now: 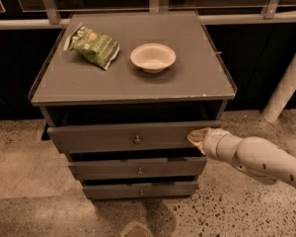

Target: Close top drawer

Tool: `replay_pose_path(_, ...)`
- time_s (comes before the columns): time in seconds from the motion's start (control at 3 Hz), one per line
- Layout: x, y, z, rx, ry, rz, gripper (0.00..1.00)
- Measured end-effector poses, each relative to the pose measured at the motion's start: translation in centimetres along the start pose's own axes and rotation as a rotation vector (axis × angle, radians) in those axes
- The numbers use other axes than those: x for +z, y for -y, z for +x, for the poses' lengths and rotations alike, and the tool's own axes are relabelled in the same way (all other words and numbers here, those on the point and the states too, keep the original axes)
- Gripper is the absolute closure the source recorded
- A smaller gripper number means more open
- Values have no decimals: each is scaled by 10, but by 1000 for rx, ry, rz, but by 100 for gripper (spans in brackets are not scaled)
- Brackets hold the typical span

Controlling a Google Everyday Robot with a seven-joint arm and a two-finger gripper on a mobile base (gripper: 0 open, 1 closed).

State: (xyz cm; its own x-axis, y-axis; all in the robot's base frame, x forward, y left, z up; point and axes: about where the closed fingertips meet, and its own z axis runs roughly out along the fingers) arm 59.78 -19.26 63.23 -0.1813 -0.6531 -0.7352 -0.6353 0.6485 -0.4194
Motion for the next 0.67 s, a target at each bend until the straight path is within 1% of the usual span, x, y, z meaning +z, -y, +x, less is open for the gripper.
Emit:
replay_pose_path(0.33, -36, -2, 7, 68, -28, 35, 100)
replay_pose_path(0.67, -42, -3, 10, 70, -34, 39, 81)
